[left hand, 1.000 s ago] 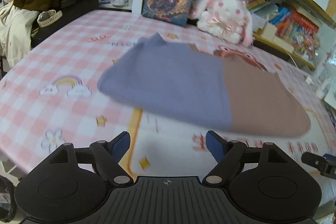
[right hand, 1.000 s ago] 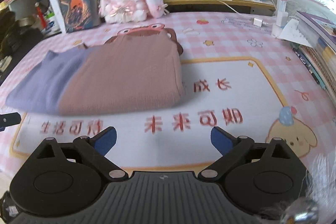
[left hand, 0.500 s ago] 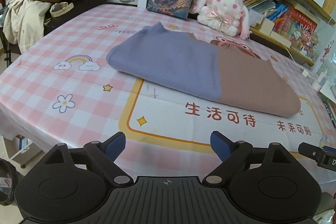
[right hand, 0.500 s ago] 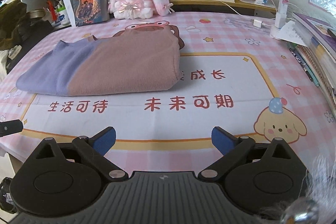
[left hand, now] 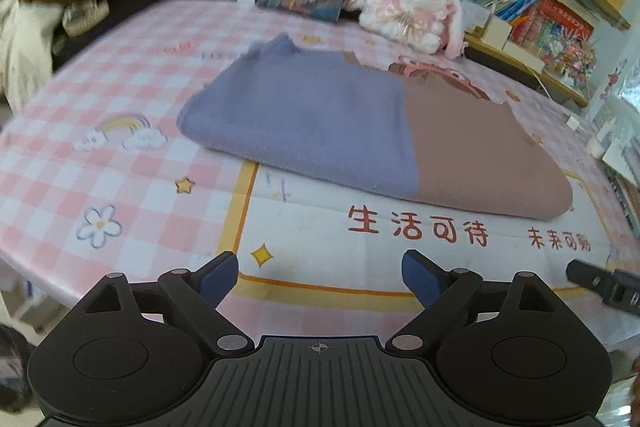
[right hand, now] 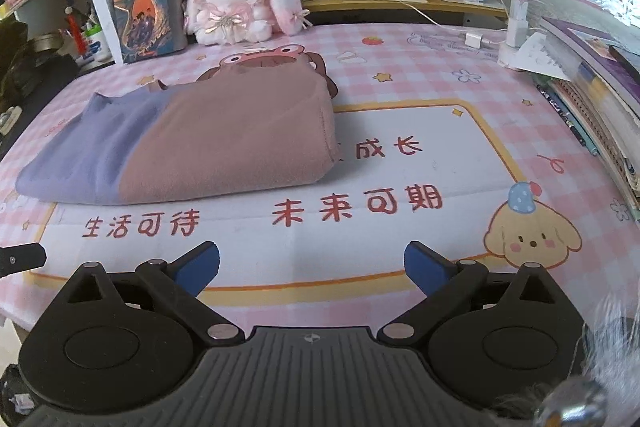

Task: Fold clothes

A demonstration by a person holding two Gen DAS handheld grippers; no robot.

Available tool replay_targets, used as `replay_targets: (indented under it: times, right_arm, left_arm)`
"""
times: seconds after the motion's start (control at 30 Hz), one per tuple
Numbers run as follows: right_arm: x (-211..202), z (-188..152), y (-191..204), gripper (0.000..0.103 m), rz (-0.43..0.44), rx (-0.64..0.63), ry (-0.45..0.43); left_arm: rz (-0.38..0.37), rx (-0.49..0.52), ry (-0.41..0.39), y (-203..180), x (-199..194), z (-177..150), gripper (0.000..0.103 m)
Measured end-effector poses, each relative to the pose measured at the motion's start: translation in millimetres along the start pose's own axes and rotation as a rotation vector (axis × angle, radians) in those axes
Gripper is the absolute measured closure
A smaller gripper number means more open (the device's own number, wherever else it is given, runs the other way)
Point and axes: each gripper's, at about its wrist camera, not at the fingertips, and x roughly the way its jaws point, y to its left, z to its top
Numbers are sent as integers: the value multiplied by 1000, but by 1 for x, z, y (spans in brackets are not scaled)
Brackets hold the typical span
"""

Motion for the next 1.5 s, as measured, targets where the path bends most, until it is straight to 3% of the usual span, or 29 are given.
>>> replay_targets:
  times: [0.1, 0.2, 0.47, 0.77, 0.83, 1.0, 1.1, 1.17, 1.27, 1.37, 1.5]
  right_arm:
    - [3, 5, 7, 3, -9, 2, -7]
    - [4, 11, 13, 3, -23, 5, -27]
    - [6, 19, 19, 3, -75, 31, -58]
    - [6, 25, 25, 3, -144, 43, -67]
    - [7, 26, 28, 3, -159, 40, -64]
    - [12, 31, 36, 3, -177, 34, -54]
    - [15, 35, 40, 3, -186, 43, -57]
    - [19, 38, 42, 3, -190, 53, -58]
    - [26, 42, 47, 3, -189, 64, -53]
    - [33, 45, 55, 3, -178, 47, -41]
    - [40, 49, 61, 3, -164, 32, -28]
  left_arm:
    - [-120, -126, 26, 20, 6, 11, 12]
    - [-182, -274, 18, 41, 11, 20, 14]
    - [-251, -638, 19, 92, 41, 35, 14]
    - [-286, -858, -69, 129, 64, 53, 27]
    - [-295, -885, -66, 134, 72, 58, 34]
    - [-283, -906, -29, 143, 89, 69, 79]
    - [-285, -890, -17, 147, 96, 73, 94]
    - [-297, -799, -55, 142, 87, 81, 96]
    - [-329, -525, -209, 123, 57, 102, 96]
    - [-295, -585, -259, 142, 51, 102, 96]
    - [-219, -692, -213, 171, 64, 95, 95]
